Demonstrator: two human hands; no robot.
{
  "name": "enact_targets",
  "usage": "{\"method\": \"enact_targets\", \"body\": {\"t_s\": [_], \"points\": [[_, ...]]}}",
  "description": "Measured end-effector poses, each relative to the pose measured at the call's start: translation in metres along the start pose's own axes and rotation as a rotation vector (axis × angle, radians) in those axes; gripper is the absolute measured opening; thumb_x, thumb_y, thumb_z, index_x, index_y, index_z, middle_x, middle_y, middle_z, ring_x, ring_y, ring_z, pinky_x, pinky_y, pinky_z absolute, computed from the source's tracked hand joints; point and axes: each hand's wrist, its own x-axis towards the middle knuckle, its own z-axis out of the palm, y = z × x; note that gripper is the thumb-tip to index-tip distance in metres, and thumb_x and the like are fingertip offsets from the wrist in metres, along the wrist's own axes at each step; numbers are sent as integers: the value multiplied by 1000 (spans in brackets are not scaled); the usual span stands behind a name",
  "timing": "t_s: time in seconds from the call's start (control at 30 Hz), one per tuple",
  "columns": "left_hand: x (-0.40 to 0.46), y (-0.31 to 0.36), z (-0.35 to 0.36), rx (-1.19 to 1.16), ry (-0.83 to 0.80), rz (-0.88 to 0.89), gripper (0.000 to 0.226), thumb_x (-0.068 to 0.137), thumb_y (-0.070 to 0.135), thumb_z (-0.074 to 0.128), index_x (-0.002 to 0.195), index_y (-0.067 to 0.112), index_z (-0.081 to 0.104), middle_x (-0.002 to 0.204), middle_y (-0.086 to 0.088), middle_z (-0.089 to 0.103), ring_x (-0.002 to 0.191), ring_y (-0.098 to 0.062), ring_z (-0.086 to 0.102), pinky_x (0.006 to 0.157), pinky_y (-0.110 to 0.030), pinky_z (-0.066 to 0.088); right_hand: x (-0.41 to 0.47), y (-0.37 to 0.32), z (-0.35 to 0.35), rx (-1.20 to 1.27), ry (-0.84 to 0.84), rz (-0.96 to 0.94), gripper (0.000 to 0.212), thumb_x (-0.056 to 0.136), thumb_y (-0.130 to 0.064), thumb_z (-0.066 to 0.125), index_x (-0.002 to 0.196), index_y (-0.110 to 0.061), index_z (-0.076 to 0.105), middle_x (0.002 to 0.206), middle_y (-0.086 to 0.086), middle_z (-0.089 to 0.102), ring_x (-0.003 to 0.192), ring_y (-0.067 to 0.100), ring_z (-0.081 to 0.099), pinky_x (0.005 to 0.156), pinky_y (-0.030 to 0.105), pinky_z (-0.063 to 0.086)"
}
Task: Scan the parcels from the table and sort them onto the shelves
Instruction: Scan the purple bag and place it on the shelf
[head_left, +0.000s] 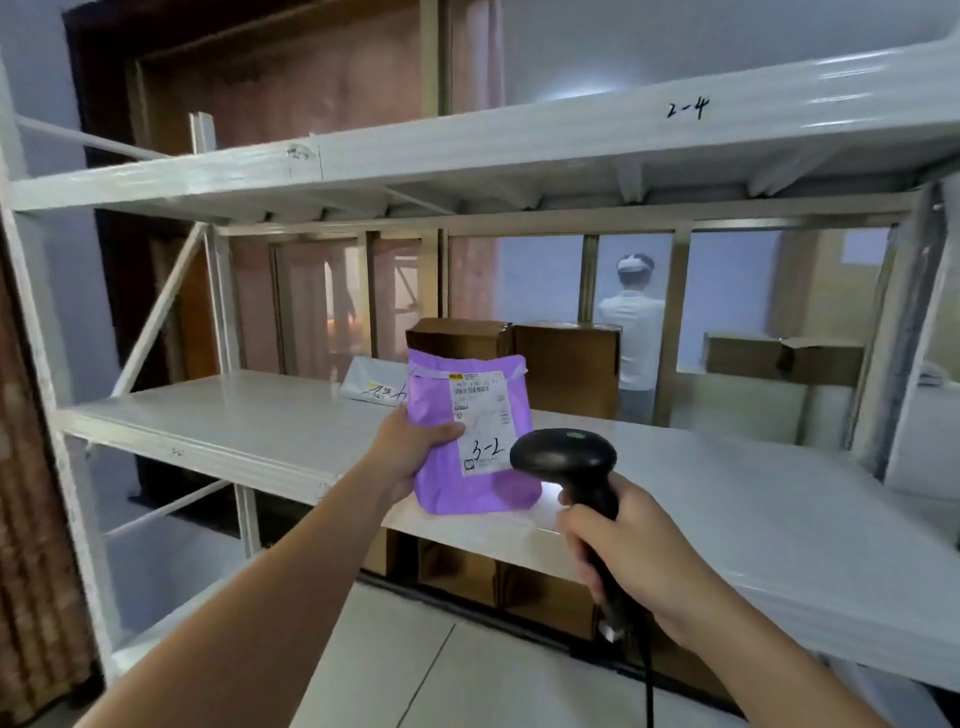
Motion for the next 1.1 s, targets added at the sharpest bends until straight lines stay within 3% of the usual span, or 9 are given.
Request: {"method": "enact_targets", "body": {"t_s": [0.07,0.23,0.4,0.6,0.8,0.9,1.0,1.1], "points": [[32,-2,-5,22,-11,-14,45,84,-10,75,127,0,65,118,-19,75,102,-38,75,89,-55,61,12,3,8,-8,53,25,6,94,-7,55,99,-4,54,59,10,52,46,25,46,53,39,43],[102,1,0,177,35,11,41,84,-6,79,120,5,61,105,-10,75,83,-28,75,60,-33,63,31,13,21,-34,191,100,3,94,-7,55,97,-8,55,58,10,53,47,26,47,54,40,45],[165,-3,8,464,35,45,52,84,5,82,128,8,55,121,-11,67,108,-32,69,93,-48,60,39,21,23,-66,267,180,7,94,-8,54,100,-11,57,56,9,54,47,26,49,55,34,45],[205,-25,14,756,36,37,60,93,16,75,144,7,43,134,-13,59,123,-32,60,91,-38,53,54,20,16,-91,324,222,10,91,-6,56,100,-11,58,57,12,52,48,27,47,50,34,43],[225,-36,16,1025,30,32,57,97,24,69,145,11,40,132,-13,61,117,-32,62,82,-38,52,65,15,14,-106,315,208,10,92,-8,56,102,-12,58,53,13,53,47,26,48,54,36,44],[233,-41,17,1146,43,19,58,96,32,68,143,13,40,134,-13,61,120,-34,60,95,-45,54,70,18,16,-118,310,186,10,91,-9,58,100,-13,59,52,12,54,45,26,48,53,33,43],[231,-43,20,1299,80,5,62,96,36,68,145,12,40,146,-15,52,138,-38,46,115,-53,40,74,20,17,-111,309,184,11,91,-7,58,100,-14,59,52,9,54,43,25,47,50,30,41],[221,-40,19,1437,77,31,68,94,42,71,147,13,41,155,-16,42,146,-37,36,118,-52,34,76,19,18,-103,290,199,11,91,-9,56,100,-16,59,55,13,52,45,26,45,49,33,41]]}}
